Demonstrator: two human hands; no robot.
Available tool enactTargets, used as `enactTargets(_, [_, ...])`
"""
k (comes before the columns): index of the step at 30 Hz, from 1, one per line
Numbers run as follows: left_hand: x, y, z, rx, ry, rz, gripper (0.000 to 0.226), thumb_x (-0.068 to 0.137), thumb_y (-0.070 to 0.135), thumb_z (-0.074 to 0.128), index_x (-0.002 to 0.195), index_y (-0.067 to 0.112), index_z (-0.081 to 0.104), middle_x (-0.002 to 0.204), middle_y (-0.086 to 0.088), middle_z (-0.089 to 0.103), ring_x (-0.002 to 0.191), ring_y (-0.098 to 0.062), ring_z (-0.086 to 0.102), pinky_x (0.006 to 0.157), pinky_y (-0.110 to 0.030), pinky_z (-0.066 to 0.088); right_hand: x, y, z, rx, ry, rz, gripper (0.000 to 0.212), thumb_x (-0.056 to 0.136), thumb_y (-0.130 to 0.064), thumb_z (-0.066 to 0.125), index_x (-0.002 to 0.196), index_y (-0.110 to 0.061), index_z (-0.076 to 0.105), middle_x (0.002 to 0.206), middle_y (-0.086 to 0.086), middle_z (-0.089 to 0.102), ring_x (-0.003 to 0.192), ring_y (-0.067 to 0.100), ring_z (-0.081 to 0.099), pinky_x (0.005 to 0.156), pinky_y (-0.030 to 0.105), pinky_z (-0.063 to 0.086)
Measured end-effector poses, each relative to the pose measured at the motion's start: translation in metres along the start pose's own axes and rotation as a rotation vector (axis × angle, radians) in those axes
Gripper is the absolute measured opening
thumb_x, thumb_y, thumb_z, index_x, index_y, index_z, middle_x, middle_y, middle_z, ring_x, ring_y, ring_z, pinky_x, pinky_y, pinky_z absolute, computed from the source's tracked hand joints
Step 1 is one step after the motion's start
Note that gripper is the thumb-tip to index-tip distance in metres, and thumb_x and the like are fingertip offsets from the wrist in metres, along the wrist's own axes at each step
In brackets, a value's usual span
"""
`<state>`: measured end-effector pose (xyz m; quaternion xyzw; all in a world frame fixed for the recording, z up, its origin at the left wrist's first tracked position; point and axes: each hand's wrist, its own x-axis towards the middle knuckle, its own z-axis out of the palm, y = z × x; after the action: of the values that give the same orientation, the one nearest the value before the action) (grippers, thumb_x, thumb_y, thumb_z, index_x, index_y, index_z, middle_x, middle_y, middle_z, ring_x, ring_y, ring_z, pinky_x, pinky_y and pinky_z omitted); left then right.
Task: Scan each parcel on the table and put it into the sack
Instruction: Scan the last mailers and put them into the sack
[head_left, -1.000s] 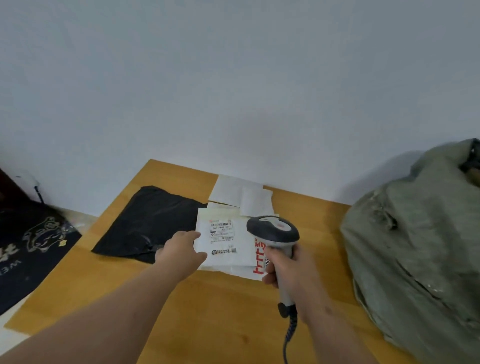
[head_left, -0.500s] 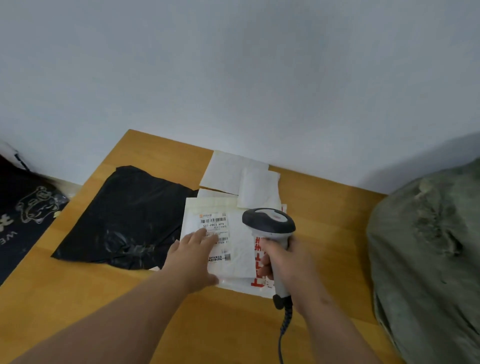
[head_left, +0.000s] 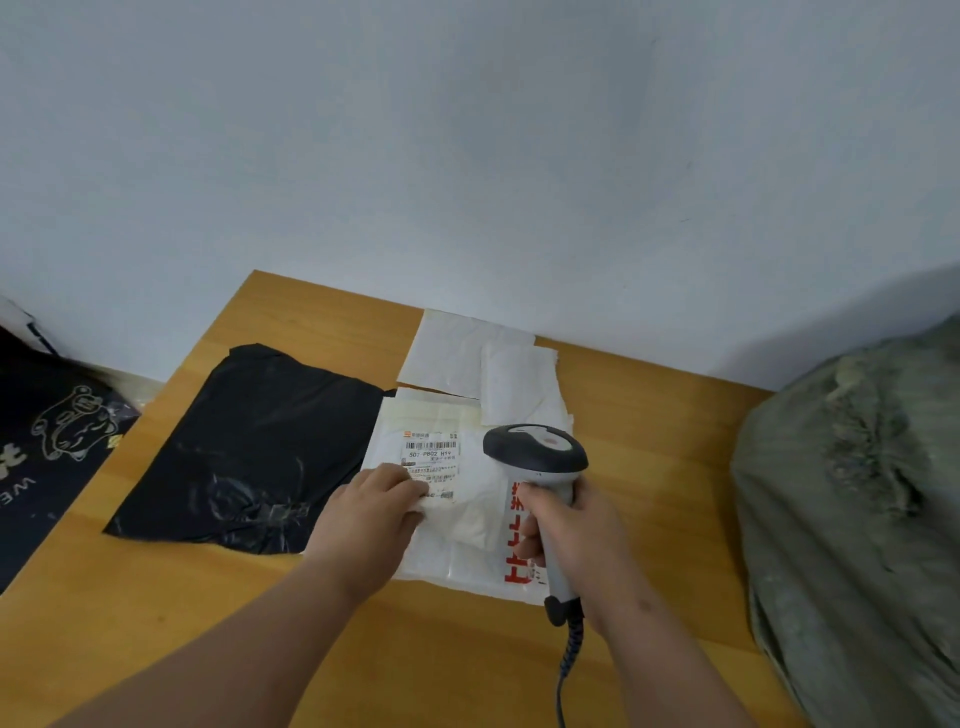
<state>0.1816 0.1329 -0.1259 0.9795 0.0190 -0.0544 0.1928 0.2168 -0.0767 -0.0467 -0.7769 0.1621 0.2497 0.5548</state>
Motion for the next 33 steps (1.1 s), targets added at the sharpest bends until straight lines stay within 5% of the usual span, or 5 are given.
enactTargets(12, [-0.045, 0.005, -0.018, -0.094, -0.243, -0.211, 0.036, 0.104, 0.033, 0.043, 0.136, 0.048, 0.052, 0.159, 0.009, 0.023, 0.148, -0.025, 0.010, 0.118, -0.052, 0.023, -0.069, 0.014, 0.009, 0.091, 0.034, -0.049, 0.008, 0.091, -0.020, 0.063, 0.092, -0.012, 0.063, 0.070, 0.006, 0.065, 0.058, 0.017, 0.066, 0.059, 0.028, 0.054])
enactTargets(19, [-0.081, 0.004, -0.016, -0.505, -0.392, -0.463, 0.049, 0.097, 0.002, 0.037, 0.140, 0.020, 0.053, 0.148, -0.008, 0.036, 0.101, -0.022, 0.052, 0.076, -0.027, 0.048, -0.114, 0.043, 0.015, 0.104, 0.034, -0.057, 0.010, 0.092, -0.022, 0.064, 0.099, -0.015, 0.064, 0.075, 0.007, 0.066, 0.060, 0.015, 0.066, 0.054, 0.019, 0.050])
enactTargets(23, [-0.095, 0.008, -0.007, -0.716, -0.277, -0.711, 0.049, 0.096, 0.021, 0.055, 0.142, 0.012, 0.041, 0.121, -0.012, 0.051, 0.101, -0.029, 0.052, 0.085, -0.040, 0.047, -0.128, 0.062, 0.017, 0.093, 0.052, -0.033, 0.010, 0.092, -0.022, 0.064, 0.099, -0.015, 0.064, 0.073, 0.007, 0.066, 0.059, 0.013, 0.065, 0.055, 0.020, 0.049])
enactTargets(27, [-0.098, 0.013, 0.000, -0.738, -0.244, -0.800, 0.080, 0.091, 0.036, 0.068, 0.153, 0.011, 0.024, 0.144, -0.017, 0.043, 0.125, -0.039, 0.047, 0.092, -0.046, 0.045, -0.133, 0.076, 0.016, 0.117, 0.060, -0.002, 0.013, 0.092, -0.021, 0.065, 0.097, -0.009, 0.063, 0.068, 0.005, 0.064, 0.057, 0.015, 0.064, 0.059, 0.029, 0.050])
enactTargets(33, [-0.086, 0.019, 0.013, -0.770, -0.108, -0.859, 0.054, 0.091, 0.020, 0.069, 0.137, 0.006, 0.047, 0.120, -0.014, 0.058, 0.100, -0.029, 0.053, 0.081, -0.040, 0.045, -0.127, 0.081, 0.007, 0.116, 0.033, 0.032, 0.014, 0.092, -0.024, 0.065, 0.092, -0.010, 0.063, 0.066, 0.004, 0.063, 0.057, 0.016, 0.065, 0.062, 0.032, 0.050])
